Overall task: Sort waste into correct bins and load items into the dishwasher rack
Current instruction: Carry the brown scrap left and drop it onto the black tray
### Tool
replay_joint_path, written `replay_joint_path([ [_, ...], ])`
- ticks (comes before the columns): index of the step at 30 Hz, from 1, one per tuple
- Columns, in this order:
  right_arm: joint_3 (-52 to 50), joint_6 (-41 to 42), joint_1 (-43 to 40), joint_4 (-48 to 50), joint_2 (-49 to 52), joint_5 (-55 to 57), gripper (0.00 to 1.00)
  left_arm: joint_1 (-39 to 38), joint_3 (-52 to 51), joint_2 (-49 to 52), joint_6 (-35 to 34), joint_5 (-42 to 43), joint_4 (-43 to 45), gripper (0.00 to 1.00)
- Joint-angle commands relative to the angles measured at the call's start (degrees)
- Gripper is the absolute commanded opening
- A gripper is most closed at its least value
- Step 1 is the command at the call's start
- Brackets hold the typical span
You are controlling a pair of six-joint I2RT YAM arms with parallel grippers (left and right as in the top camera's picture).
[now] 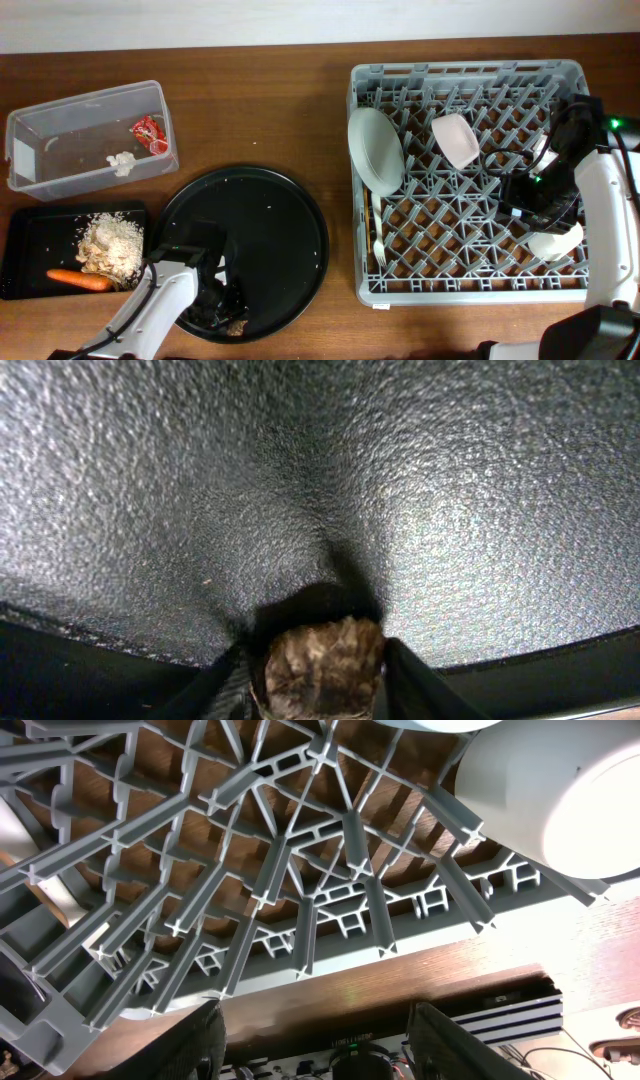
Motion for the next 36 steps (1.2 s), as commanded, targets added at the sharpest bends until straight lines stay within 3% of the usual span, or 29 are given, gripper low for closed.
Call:
replay_joint_path([
  [1,0.02,-0.20,0.20,-0.04,-0.66,-0.09,0.61,-0.28,-0.57,-0.50,-0.11,-0.55,-0.79,0.32],
  [6,0.02,-0.20,0.20,-0.04,-0.66,-0.09,0.61,-0.22,0.28,-0.50,-0.07,-0.39,-0.15,0.19],
  [14,0.02,-0.20,0.20,-0.09,-0.66,-0.09,0.61,5.07,14.38,-0.50,0.57,-4.87,-0.39,0.18],
  [20,0.02,-0.20,0.20,-0.07,-0.66,-0.09,0.61,19.80,24.15,-0.50,0.55,-10.91,3.58,0.19],
  [26,0.02,-0.20,0.20,-0.07,-0.66,-0.11,0.61,35.56,24.22,0.07,0.55,-14.40,9.01,0.19],
  [36,0.02,-0.20,0.20,-0.28,-0.66,-0.11,0.61,45.33,23.89,7.80,0.52,-16.94,11.37,0.20],
])
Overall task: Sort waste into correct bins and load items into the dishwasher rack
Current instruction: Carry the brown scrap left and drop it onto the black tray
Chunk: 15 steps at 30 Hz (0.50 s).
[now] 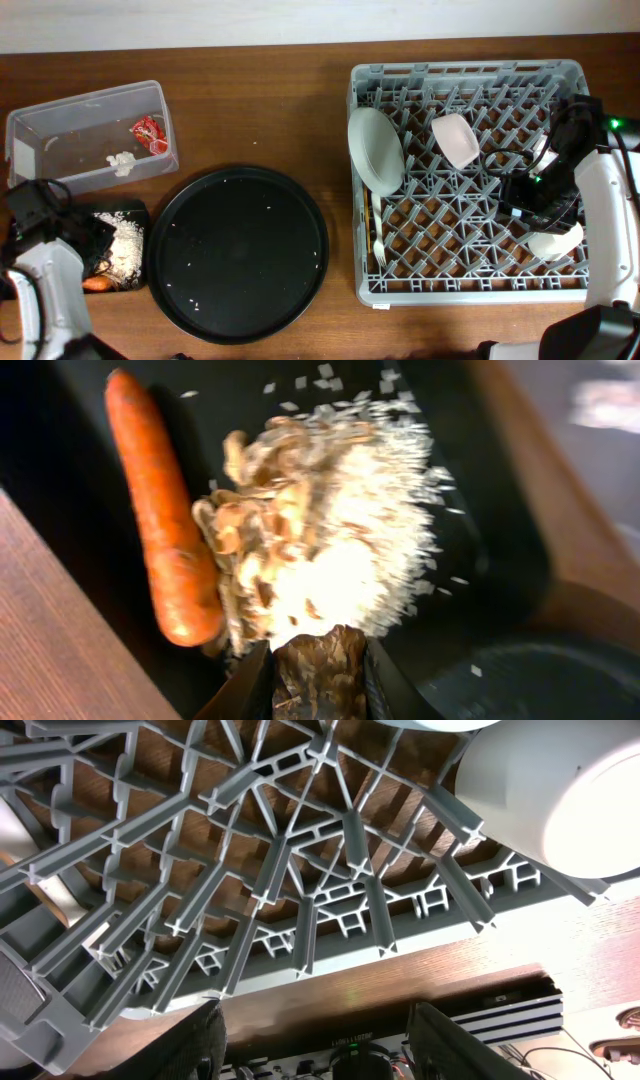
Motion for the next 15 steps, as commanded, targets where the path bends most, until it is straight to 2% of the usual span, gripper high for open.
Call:
replay_joint_path([
  [1,0.02,-0.20,0.20,-0.26,-0.66,-0.09,0.61,1.66,0.37,3.89,0.52,-1.09,0.24,0.25],
  [4,0.02,-0.22,0.20,-0.24,-0.66,-0.09,0.61,1.90,0.37,6.36,0.55,-1.84,-0.09,0.29],
  [9,0.02,-0.22,0.20,-0.24,-0.66,-0.09,0.61,1.90,0.39,7.26,0.55,-2.14,-0.50,0.57],
  [12,0.02,-0.22,0.20,-0.22,-0.66,-0.09,0.61,1.90,0.66,6.75,0.55,-1.81,-1.40,0.60],
  [15,0.02,-0.20,0.20,-0.17,-0.66,-0.09,0.61,1.66,2.16,4.72,1.07,4.46,-2.64,0.60],
])
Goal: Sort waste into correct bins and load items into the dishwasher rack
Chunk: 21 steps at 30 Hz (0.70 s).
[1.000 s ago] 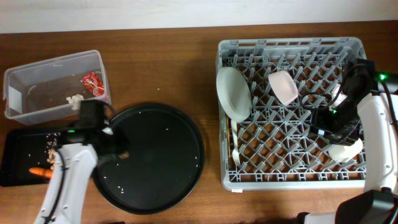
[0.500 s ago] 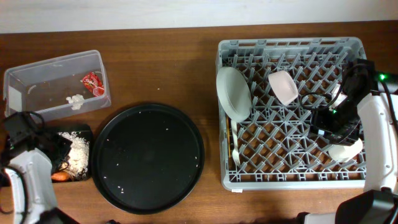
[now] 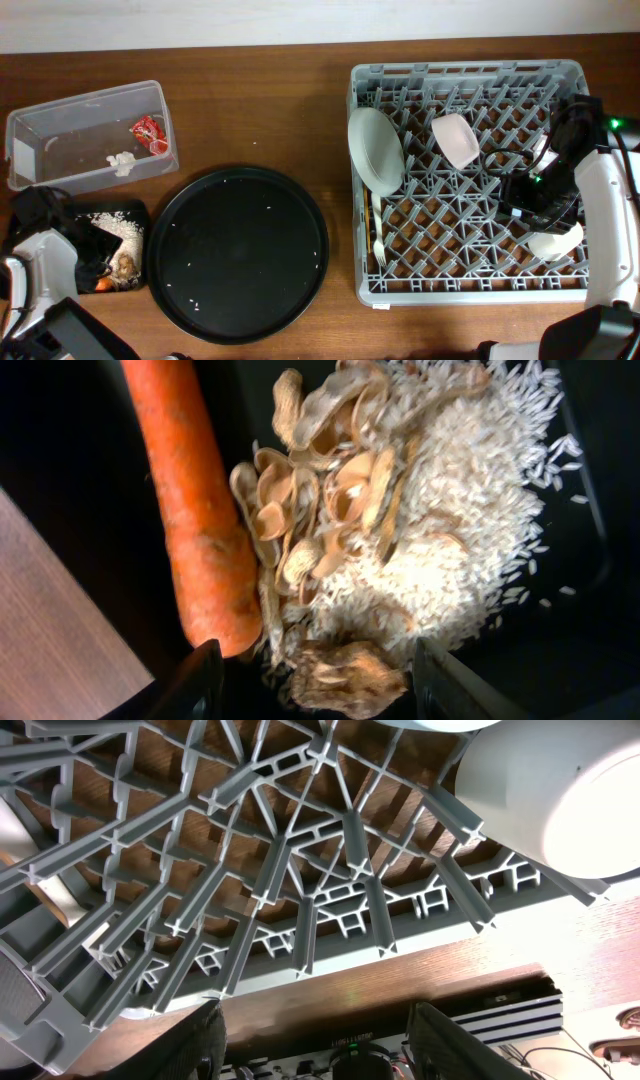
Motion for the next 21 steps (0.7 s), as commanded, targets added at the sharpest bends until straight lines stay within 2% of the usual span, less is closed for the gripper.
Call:
replay_joint_path([
  [1,0.02,-0.17,0.20,-0.17,-0.66,-0.09,0.62,-0.31,2.62,-3.13,2.16,7.76,-0.98,0.60],
  [4,0.02,-0.15,0.20,-0.17,-0.66,-0.15,0.64,-5.53,3.74,-7.30,5.75,13.29,-0.90,0.61],
  [8,0.02,-0.15,0.20,-0.15,-0.66,-0.17,0.66,-17.25,4.79,-9.60,11.93,14.05,-0.85,0.64],
  [10,0.02,-0.15,0.20,0.09,-0.66,-0.20,0.66,-25.05,5.55,-9.46,17.66,13.81,-0.72,0.67],
  [12,0.02,-0.20,0.20,0.20,-0.66,-0.63,0.66,-32.63,7.15,-9.20,21.62,10.73,-3.23,0.81],
  [13,0.02,-0.46,0.20,0.20,-0.66,-1.16,0.68,-35.21,8.24,-9.07,21.86,8.90,-5.44,0.92],
  [14,0.02,-1.70,0.20,0.20,-0.66,-2.40,0.68,-37.57,9.90,-9.03,21.94,7.93,-8.70,0.98],
  [16,0.02,-5.99,0.20,-0.04,-0.68,-7.48,0.68,-39.32,13.94,-9.03,22.23,8.22,-16.48,0.99],
  [18,0.02,-6.82,0.20,-0.46,-0.98,-8.31,0.68,-38.69,17.81,-9.16,22.23,8.17,-24.24,0.99],
  [21,0.02,-6.80,0.20,-0.20,-3.58,-8.31,0.68,-36.87,19.63,-11.54,22.27,8.13,-29.73,0.99],
])
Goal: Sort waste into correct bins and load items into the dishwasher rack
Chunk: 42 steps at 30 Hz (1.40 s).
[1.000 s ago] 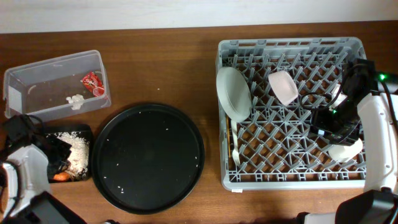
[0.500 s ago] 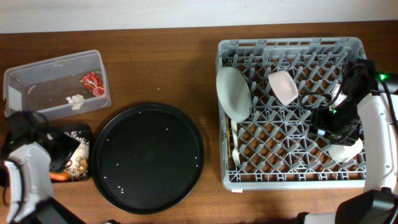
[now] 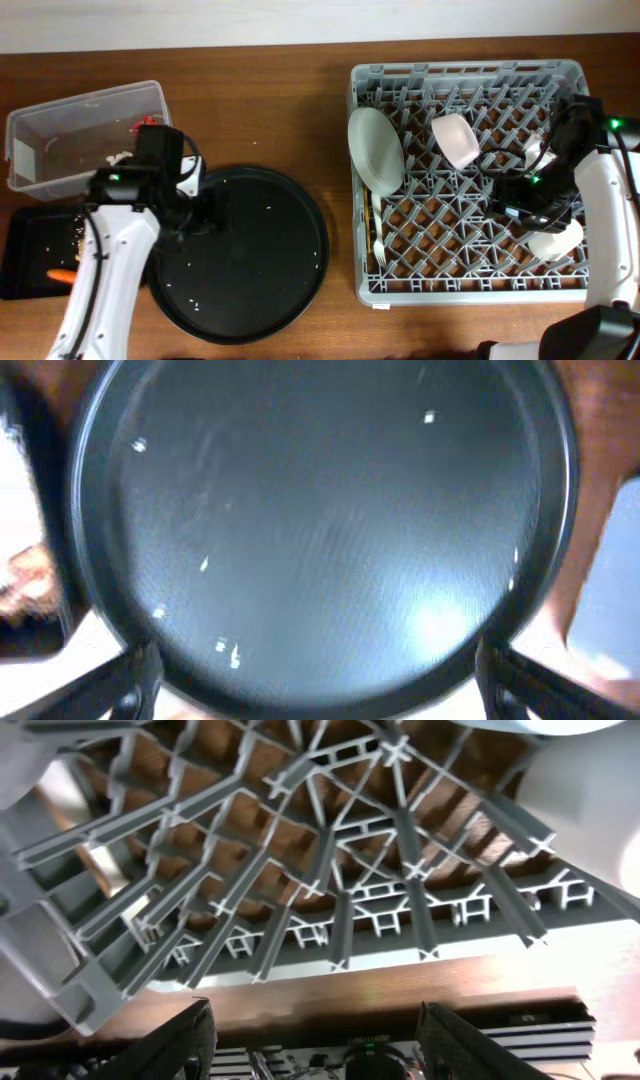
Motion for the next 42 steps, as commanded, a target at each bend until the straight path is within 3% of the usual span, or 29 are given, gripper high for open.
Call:
replay_joint_path([
  [1,0.02,-1.97,0.20,0.50,-5.73,-2.43,0.68,2.36,2.51,-4.33,2.19,-1.29,-2.84,0.99],
  [4,0.00,-1.99,0.20,2.51,-13.03,-2.40,0.70,2.43,1.22,-10.80,4.26,-0.81,-0.04,0.99],
  [10,-6.29,-2.99,0.20,9.97,-31.04,-2.40,0.85,2.43,-10.40,-33.18,4.42,0.15,12.96,0.99],
  [13,-14.51,-3.72,0.20,13.84,-40.30,-2.38,0.99,2.45,-18.49,-44.87,1.75,0.13,16.79,0.99],
  [16,-19.89,-3.69,0.20,15.69,-46.80,-1.68,0.99,2.45,-22.29,-50.82,0.72,0.00,17.73,0.99],
  [20,-20.90,-3.69,0.20,11.21,-48.65,-1.36,0.99,2.45,-22.71,-51.95,0.76,0.00,17.31,0.99],
  [39,-20.90,-3.69,0.28,11.10,-48.98,-1.36,0.99,2.45,-22.71,-51.91,0.76,0.00,16.61,0.99],
  [42,-20.92,-3.72,3.61,11.10,-50.14,-1.33,0.99,2.45,-22.71,-51.91,0.76,-0.02,16.61,0.99],
])
